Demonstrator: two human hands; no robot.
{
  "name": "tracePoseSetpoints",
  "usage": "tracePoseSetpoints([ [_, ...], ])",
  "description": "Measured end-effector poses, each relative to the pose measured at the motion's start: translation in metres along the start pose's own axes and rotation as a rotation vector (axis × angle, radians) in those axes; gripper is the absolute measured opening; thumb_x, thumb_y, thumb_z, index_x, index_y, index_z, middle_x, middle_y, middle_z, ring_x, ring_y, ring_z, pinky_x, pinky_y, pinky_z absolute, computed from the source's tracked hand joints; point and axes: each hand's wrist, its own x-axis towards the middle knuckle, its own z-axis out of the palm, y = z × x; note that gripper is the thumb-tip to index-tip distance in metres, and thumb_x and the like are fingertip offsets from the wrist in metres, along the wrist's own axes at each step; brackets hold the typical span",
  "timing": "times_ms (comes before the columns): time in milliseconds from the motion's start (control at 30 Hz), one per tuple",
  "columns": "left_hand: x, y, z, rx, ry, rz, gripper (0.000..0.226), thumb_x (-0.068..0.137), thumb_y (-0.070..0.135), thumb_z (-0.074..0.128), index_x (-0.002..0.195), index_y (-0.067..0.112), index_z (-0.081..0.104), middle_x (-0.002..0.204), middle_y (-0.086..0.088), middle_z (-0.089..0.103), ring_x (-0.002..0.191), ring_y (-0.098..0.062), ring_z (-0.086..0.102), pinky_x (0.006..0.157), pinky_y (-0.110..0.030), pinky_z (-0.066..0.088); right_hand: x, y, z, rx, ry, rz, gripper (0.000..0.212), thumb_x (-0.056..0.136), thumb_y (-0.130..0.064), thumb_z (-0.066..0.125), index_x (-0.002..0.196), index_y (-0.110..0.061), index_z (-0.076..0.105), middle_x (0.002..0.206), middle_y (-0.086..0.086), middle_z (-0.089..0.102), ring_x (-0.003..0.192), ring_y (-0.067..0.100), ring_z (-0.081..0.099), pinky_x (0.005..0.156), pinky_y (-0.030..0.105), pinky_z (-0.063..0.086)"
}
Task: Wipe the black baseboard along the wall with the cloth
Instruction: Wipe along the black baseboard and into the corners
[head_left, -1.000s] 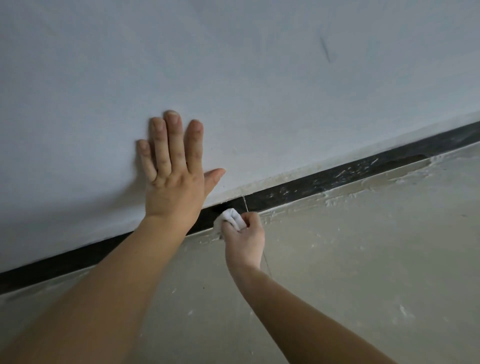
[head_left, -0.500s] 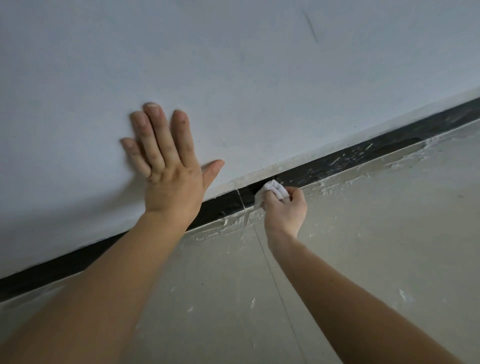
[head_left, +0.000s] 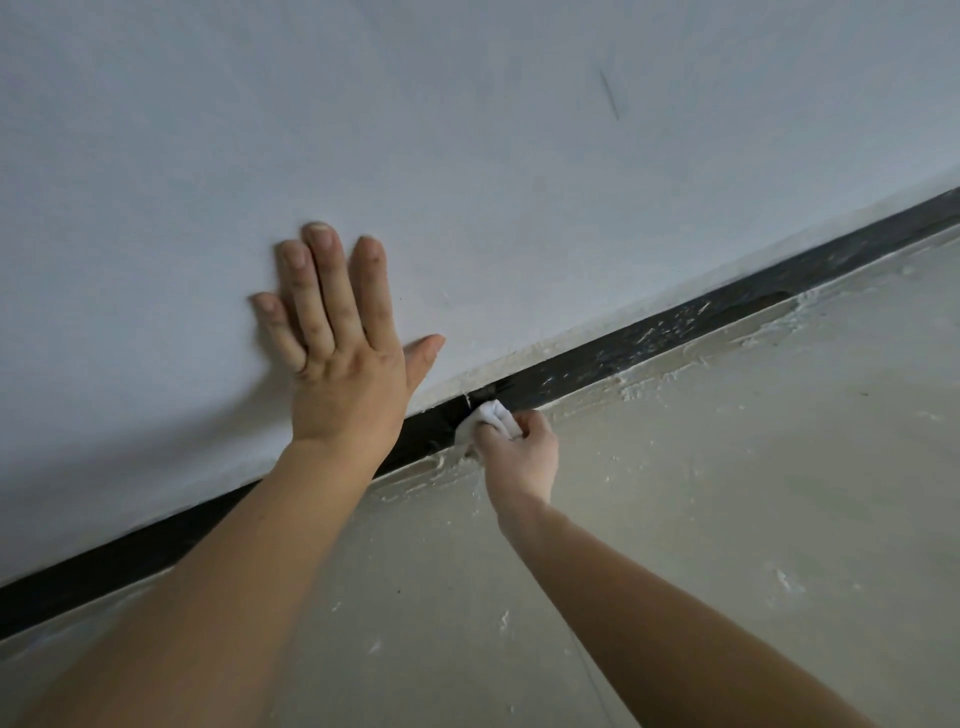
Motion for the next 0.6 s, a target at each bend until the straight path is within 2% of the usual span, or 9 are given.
tracePoseSetpoints([
  [67,0.001,-0.001,-0.001,-0.005,0.005,-0.010,0.106,0.091,0.066,0.041,0.147,0.003,-0.022,0.150,-0.030,-0.024,0.137,-0.034,-0.035,0.111,-0.049,-0.019,0.010,-0.005,-0.003,0.056,0.060,0.014,0.012,0.077,0.001,0.062,0.081,-0.010,0.057,0.067,-0.004,0.060,0.061,0.008,0.055,0.057,0.019,0.042],
  [133,0.000,-0.001,0.000,-0.007,0.010,-0.007,0.105,0.091,0.066,0.040,0.147,0.003,-0.022,0.146,-0.023,-0.038,0.137,-0.034,-0.035,0.111,-0.049,-0.020,0.020,-0.008,-0.012,0.055,0.101,-0.004,0.014,0.077,0.001,0.063,0.084,-0.010,0.061,0.073,-0.001,0.063,0.065,0.009,0.057,0.059,0.021,0.045],
  [333,0.001,-0.001,0.002,-0.010,0.015,-0.007,0.105,0.092,0.067,0.039,0.146,0.002,-0.023,0.144,-0.022,-0.041,0.136,-0.034,-0.037,0.110,-0.049,-0.021,0.051,-0.015,-0.038,0.056,0.246,-0.031,0.016,0.077,0.003,0.062,0.083,-0.012,0.062,0.075,0.001,0.063,0.064,0.010,0.055,0.055,0.021,0.042],
  [467,0.000,-0.001,0.002,-0.007,0.019,-0.004,0.105,0.092,0.067,0.038,0.146,0.002,-0.023,0.145,-0.022,-0.040,0.136,-0.034,-0.036,0.110,-0.049,-0.021,0.059,-0.022,-0.056,0.143,0.441,-0.036,0.016,0.080,0.001,0.055,0.092,-0.009,0.054,0.070,-0.002,0.054,0.061,0.013,0.051,0.054,0.021,0.041],
  [533,0.000,-0.002,0.003,-0.003,0.027,-0.006,0.105,0.091,0.068,0.038,0.146,0.002,-0.023,0.145,-0.022,-0.040,0.136,-0.034,-0.036,0.111,-0.049,-0.021,0.051,-0.024,-0.058,0.172,0.422,-0.017,0.017,0.081,0.002,0.054,0.094,-0.008,0.053,0.072,-0.001,0.054,0.060,0.011,0.051,0.056,0.023,0.045],
  [600,0.000,-0.002,0.004,-0.004,0.033,-0.007,0.106,0.091,0.068,0.039,0.146,0.002,-0.023,0.145,-0.022,-0.040,0.136,-0.034,-0.036,0.110,-0.049,-0.021,0.036,-0.018,-0.048,0.140,0.308,-0.010,0.019,0.079,0.005,0.056,0.093,-0.007,0.055,0.075,0.002,0.058,0.061,0.011,0.052,0.059,0.028,0.050],
])
